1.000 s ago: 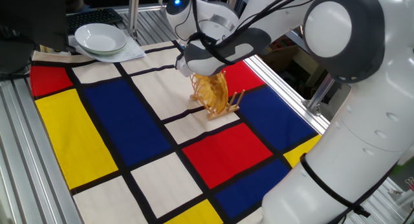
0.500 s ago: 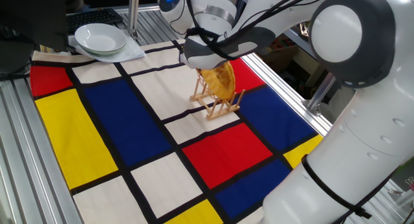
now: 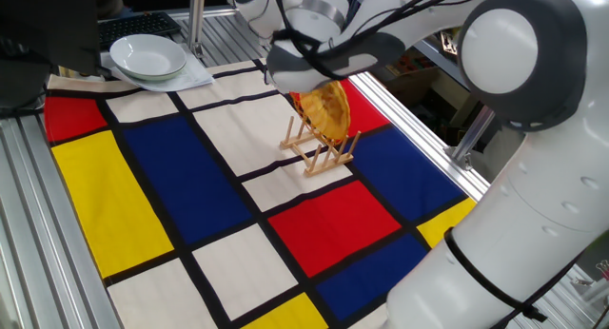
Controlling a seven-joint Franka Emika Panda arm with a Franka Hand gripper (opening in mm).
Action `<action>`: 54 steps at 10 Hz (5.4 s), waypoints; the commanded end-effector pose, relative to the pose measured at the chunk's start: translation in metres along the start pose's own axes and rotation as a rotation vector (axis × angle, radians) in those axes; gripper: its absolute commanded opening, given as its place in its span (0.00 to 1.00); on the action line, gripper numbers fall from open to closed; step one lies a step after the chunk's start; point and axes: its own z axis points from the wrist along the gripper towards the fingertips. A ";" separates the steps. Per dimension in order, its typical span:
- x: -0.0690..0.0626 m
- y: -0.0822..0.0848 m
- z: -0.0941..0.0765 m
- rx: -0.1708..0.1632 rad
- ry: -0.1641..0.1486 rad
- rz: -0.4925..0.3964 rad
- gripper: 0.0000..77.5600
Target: Take the dish off the dish rack
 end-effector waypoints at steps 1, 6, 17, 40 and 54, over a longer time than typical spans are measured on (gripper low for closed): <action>-0.010 -0.015 -0.031 -0.061 0.039 0.003 0.01; -0.022 -0.030 -0.074 -0.344 0.119 0.057 0.01; -0.036 0.012 -0.085 -0.710 0.157 0.238 0.01; -0.033 0.176 -0.041 -1.112 0.045 0.438 0.01; -0.028 0.189 -0.025 -1.244 -0.002 0.411 0.01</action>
